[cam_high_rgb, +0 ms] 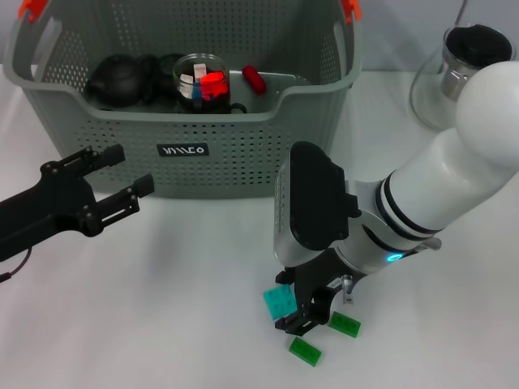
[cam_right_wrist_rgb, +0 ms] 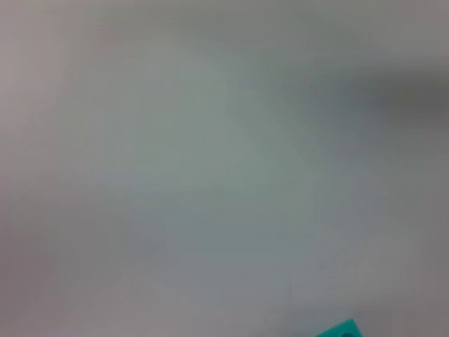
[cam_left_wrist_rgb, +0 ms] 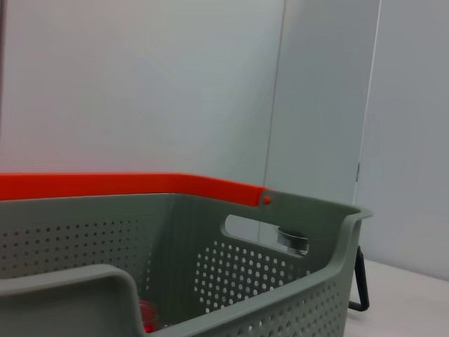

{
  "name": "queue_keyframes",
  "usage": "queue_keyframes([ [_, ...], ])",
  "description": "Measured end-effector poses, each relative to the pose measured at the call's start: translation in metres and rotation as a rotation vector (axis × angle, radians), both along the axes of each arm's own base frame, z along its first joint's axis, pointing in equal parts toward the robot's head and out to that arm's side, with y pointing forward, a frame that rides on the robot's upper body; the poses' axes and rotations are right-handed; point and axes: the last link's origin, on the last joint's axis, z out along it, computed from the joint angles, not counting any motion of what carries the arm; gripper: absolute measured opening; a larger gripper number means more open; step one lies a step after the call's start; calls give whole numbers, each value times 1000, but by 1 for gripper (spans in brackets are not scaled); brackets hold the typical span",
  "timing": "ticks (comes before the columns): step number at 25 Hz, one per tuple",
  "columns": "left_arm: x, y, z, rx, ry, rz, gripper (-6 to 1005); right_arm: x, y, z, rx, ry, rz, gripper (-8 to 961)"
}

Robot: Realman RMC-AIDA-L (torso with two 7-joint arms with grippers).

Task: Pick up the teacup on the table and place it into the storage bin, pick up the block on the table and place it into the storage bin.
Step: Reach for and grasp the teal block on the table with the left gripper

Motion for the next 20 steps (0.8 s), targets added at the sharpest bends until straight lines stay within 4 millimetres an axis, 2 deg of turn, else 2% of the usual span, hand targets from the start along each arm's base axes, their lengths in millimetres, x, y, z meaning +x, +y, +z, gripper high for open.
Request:
queue_keyframes([
  [20, 0, 0, -1, 0, -1, 1, 690, -1, -1, 2, -4, 0, -17, 686],
])
